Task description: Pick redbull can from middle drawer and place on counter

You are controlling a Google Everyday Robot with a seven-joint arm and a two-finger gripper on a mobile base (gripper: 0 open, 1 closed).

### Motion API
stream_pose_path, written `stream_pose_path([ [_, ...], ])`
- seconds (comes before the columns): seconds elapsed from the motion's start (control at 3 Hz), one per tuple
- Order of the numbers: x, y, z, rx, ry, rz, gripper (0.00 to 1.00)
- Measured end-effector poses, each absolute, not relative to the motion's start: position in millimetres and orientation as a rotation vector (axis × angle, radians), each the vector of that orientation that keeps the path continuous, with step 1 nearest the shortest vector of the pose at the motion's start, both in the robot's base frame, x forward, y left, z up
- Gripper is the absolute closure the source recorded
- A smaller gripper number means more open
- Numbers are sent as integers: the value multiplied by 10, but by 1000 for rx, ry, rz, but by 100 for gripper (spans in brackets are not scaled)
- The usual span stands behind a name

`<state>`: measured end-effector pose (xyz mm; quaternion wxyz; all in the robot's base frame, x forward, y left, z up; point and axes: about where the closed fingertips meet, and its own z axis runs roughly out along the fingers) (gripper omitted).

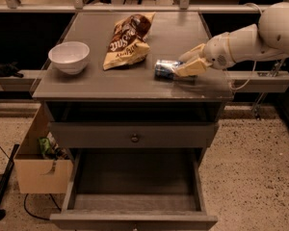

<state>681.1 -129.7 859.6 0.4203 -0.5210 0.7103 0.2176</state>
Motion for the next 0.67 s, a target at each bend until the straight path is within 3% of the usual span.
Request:
stream_pose_path([
  [0.33,6811,-1296,8596,-1306,1780,545,51],
  [0.67,6811,-1296,8596,-1306,1780,545,28],
])
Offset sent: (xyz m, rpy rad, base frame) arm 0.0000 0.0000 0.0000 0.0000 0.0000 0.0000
